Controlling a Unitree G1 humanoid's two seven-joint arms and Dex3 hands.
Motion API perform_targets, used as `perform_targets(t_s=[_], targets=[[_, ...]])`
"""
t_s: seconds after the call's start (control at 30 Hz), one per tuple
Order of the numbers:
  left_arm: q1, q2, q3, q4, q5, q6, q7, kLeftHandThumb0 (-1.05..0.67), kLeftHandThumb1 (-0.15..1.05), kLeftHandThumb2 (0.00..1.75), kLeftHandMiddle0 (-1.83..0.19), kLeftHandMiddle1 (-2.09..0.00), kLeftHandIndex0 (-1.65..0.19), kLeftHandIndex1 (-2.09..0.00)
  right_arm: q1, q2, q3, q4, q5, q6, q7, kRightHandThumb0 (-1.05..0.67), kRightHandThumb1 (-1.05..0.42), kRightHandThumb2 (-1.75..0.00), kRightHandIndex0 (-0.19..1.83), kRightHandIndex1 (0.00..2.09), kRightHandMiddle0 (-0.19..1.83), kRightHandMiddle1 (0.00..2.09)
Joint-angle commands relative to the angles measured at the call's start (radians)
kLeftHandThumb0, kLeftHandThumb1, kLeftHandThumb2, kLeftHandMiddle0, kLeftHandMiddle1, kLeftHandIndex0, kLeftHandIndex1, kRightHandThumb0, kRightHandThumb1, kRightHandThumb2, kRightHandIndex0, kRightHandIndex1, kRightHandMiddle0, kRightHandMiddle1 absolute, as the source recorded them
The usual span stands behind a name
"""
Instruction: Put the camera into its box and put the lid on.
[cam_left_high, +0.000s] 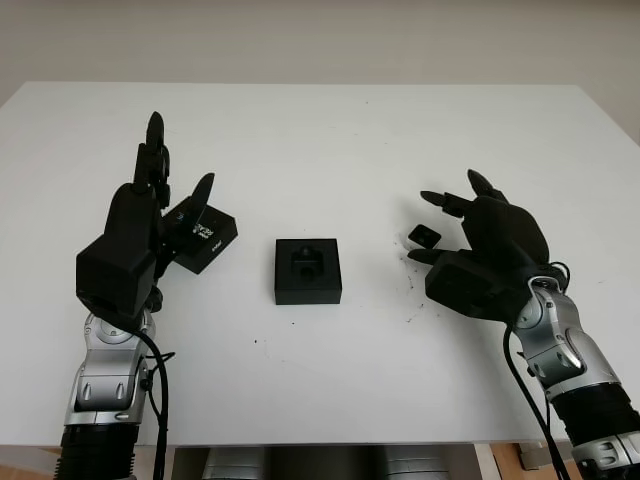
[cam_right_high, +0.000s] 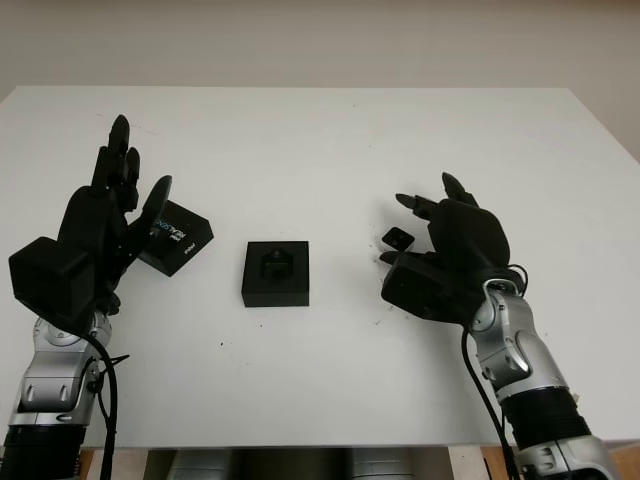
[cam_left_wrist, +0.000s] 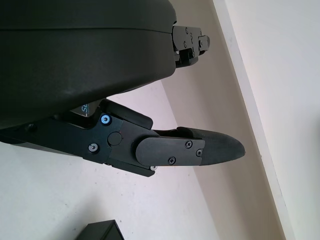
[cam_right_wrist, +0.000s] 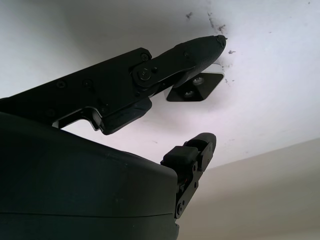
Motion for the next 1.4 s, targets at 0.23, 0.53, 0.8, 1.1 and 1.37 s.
perform_targets(t_s=[0.23,0.53,0.8,1.1,1.37], targets=[[-0.016,0.010,0.005,-0.001,-0.005,-0.010,-0.002,-0.71,1.05,0.36,0.05,-0.06,0.08,-0.06,0.008,0.010,0.006,-0.021,-0.012,0.044,-0.012,-0.75,-0.90,-0.05,0.06,0.06,0.49,0.07],[-0.010,0.011,0.003,-0.005,-0.002,-0.010,-0.002,-0.70,1.05,0.35,0.05,-0.06,0.08,-0.05,0.015,0.010,0.008,0.001,-0.017,0.033,-0.057,-0.73,-0.90,-0.05,0.09,0.07,0.55,0.10],[-0.011,0.011,-0.003,-0.010,0.026,-0.001,0.012,-0.71,1.05,0.34,0.03,-0.06,0.06,-0.06,0.012,0.010,0.015,0.029,-0.017,0.021,-0.080,-0.72,-0.90,-0.06,0.11,0.07,0.61,0.15],[-0.011,0.016,-0.001,-0.008,0.023,-0.011,0.007,-0.71,1.05,0.34,0.03,-0.05,0.07,-0.06,0.016,0.004,0.019,0.060,-0.011,0.001,-0.096,-0.70,-0.89,-0.05,0.19,0.06,0.40,0.84],[-0.012,0.023,-0.004,-0.002,0.042,-0.020,0.008,-0.72,1.05,0.34,0.03,-0.05,0.06,-0.06,0.027,0.000,0.022,0.050,-0.020,0.005,-0.093,-0.66,-0.89,-0.05,0.25,0.08,0.48,0.88]])
